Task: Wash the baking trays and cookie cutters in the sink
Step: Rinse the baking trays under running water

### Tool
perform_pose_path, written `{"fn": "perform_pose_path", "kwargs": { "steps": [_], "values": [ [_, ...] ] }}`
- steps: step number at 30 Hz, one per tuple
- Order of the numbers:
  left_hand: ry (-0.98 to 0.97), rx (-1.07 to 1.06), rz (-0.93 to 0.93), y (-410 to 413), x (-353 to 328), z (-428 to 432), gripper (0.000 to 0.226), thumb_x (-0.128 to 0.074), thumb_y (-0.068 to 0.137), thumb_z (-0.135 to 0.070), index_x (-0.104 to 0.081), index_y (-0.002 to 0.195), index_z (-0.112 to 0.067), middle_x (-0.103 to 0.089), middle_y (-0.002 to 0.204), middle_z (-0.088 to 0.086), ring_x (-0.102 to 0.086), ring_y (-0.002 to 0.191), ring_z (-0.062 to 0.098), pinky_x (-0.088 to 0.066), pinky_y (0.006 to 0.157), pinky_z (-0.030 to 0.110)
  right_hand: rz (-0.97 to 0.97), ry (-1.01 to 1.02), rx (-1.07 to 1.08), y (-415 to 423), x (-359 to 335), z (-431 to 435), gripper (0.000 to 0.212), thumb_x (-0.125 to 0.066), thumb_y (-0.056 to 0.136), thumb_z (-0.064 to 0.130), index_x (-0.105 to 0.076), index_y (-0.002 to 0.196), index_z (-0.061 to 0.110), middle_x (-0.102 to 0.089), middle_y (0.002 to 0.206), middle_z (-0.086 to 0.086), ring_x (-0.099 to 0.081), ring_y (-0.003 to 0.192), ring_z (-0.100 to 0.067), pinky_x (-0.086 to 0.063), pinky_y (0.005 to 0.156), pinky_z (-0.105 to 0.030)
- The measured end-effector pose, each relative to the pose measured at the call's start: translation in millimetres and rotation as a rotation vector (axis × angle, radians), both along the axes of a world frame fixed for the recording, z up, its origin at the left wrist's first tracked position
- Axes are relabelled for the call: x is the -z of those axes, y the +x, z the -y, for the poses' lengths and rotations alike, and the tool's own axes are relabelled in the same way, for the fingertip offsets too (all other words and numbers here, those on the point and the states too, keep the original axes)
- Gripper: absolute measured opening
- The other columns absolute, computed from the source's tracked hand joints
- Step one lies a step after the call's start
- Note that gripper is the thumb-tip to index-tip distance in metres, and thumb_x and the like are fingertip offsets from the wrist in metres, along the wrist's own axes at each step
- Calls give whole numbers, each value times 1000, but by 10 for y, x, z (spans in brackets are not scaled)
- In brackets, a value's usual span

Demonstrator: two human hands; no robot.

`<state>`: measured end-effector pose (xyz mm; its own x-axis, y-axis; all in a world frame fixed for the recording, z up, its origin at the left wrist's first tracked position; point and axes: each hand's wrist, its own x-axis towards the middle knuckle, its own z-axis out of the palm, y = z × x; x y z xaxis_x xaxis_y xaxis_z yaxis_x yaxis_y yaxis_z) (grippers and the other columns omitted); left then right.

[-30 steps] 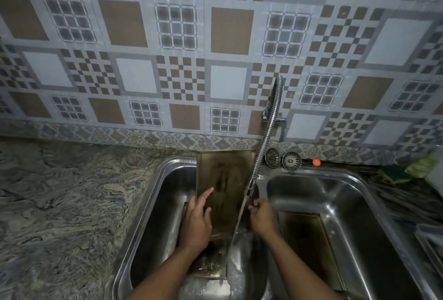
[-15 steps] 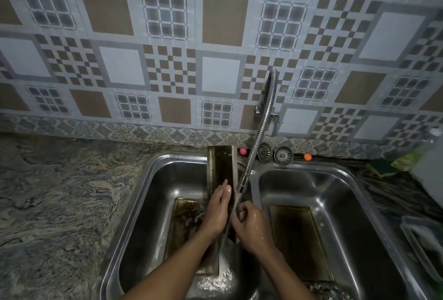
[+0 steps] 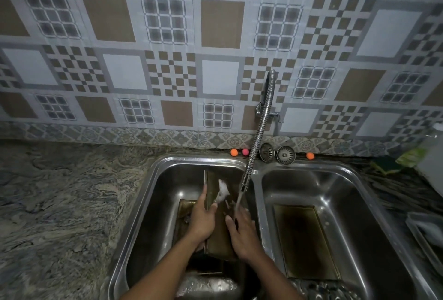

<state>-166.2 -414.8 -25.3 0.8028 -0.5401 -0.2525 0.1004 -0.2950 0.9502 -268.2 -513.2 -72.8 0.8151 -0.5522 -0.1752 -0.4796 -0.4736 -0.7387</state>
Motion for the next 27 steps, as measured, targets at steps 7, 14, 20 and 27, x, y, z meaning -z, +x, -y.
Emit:
{"fn": "perform_pose_path", "kwargs": {
  "steps": [7, 14, 20, 27],
  "values": [
    [-25, -59, -487, 43, -25, -188, 34, -61, 92, -5, -60, 125, -16, -75, 95, 19, -72, 86, 35, -61, 74, 46, -36, 0, -354, 22, -234, -63, 41, -40, 98, 26, -49, 135, 42, -50, 137, 18, -43, 126, -1, -32, 111, -26],
    [120, -136, -636, -73, 77, -261, 45, -45, 91, 8, -46, 128, -19, -63, 89, 25, -61, 66, 30, -52, 37, 30, -453, 24, -421, 62, -444, 241, 38, -41, 100, 37, -54, 135, 32, -50, 144, -2, -49, 127, -21, -37, 104, -30],
    [43, -175, -725, -66, 101, -258, 56, -50, 93, -2, -41, 144, -23, -63, 108, 22, -65, 80, 34, -56, 48, 34, -577, -78, -380, 71, -539, 423, 54, -42, 95, 58, -54, 136, 25, -51, 143, -5, -50, 126, -24, -40, 103, -35],
    [-115, -146, -665, -72, 58, -148, 51, -42, 94, 5, -53, 138, -19, -71, 104, 23, -70, 92, 38, -61, 71, 44, -430, -139, -293, 177, -509, 394, 51, -40, 95, 53, -53, 136, 25, -49, 143, -3, -49, 128, -24, -38, 106, -34]
  ]
}}
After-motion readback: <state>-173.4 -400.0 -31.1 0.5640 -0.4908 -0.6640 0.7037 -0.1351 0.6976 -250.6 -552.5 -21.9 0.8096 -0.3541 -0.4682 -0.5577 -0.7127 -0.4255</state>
